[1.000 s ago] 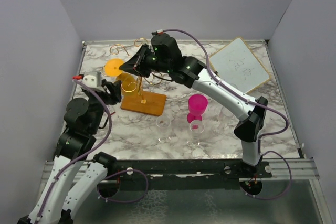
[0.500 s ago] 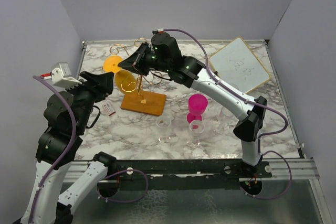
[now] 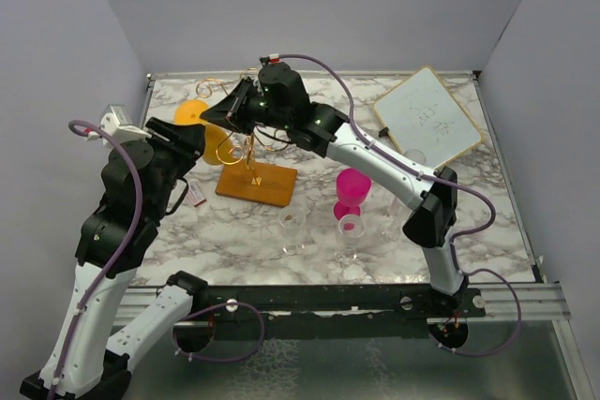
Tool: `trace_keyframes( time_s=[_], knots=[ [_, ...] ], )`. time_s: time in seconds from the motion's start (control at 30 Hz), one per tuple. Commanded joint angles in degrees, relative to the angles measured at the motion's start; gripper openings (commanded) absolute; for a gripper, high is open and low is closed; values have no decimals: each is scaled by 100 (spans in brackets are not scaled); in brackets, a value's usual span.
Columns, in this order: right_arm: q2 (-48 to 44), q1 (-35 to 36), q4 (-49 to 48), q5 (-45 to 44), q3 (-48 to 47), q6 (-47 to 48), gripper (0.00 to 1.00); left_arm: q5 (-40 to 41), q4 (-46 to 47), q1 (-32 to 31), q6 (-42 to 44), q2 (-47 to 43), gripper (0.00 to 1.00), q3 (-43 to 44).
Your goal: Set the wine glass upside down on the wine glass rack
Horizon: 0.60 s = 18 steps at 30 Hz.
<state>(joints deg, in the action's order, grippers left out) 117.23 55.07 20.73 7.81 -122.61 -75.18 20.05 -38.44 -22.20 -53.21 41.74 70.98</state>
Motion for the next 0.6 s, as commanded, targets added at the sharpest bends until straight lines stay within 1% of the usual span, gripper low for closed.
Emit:
trace_keyframes(
  time_s=[0.0,0.3,0.4,0.43,0.57],
  knots=[
    [193,39,-453,329,-358,90,1,654,-19,13,56,-106,46,270],
    [440,39,-364,759,-779,185,1,817,-33,9,456,55,46,677],
    [411,39,-265,861,-800,213,1,853,-32,10,578,98,46,687],
    [396,39,-222,888,-794,220,1,851,-38,9,614,110,46,831],
    [310,37,-85,1007,-712,238,1,875,-34,10,725,154,46,941]
  ],
)
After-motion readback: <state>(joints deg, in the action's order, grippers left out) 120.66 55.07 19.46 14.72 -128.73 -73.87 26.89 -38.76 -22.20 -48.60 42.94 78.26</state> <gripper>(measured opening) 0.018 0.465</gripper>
